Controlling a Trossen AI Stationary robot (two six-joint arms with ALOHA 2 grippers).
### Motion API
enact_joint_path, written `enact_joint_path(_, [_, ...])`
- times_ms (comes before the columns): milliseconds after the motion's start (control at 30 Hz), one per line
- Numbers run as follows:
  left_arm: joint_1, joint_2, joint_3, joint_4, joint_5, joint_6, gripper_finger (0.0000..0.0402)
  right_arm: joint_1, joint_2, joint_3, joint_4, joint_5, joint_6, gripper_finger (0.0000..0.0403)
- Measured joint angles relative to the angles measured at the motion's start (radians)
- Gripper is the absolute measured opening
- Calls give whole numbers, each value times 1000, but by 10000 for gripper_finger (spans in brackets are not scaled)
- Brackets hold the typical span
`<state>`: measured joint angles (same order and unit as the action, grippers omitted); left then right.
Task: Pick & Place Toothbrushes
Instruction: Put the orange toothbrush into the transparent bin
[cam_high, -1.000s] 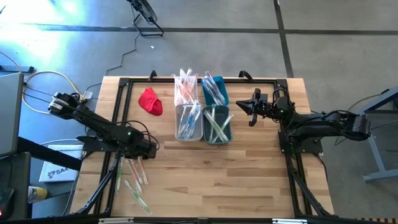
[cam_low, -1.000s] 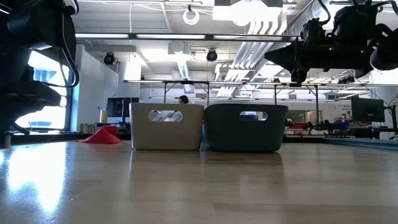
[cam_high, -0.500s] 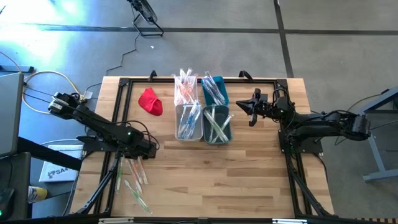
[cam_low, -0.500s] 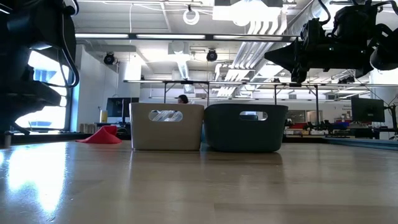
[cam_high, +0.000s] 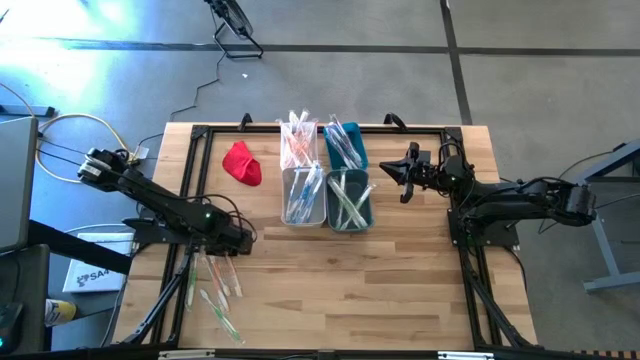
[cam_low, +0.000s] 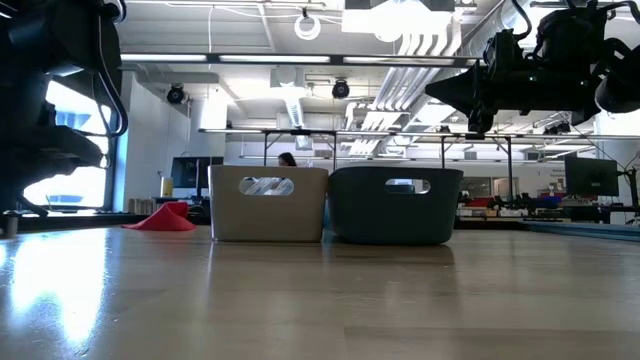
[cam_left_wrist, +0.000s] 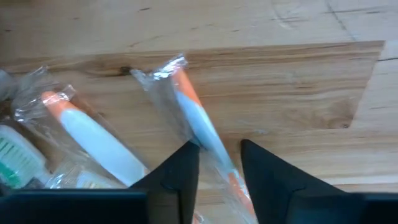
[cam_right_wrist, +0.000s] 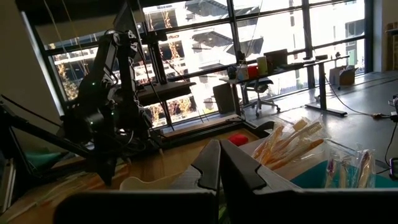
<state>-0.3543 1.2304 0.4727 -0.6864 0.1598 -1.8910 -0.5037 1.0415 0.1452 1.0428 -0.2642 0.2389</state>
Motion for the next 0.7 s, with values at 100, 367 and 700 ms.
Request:
enact_joint_path(100, [0, 0, 0, 22, -31, 0, 91, 0, 0, 0, 0, 0, 0, 3])
enact_joint_path(367, [0, 0, -1, 98, -205, 56, 27, 0, 0, 0, 0, 0, 0, 4])
enact_joint_path(700, [1, 1, -3, 245, -353, 225, 23, 0, 0, 0, 0, 0, 26, 4])
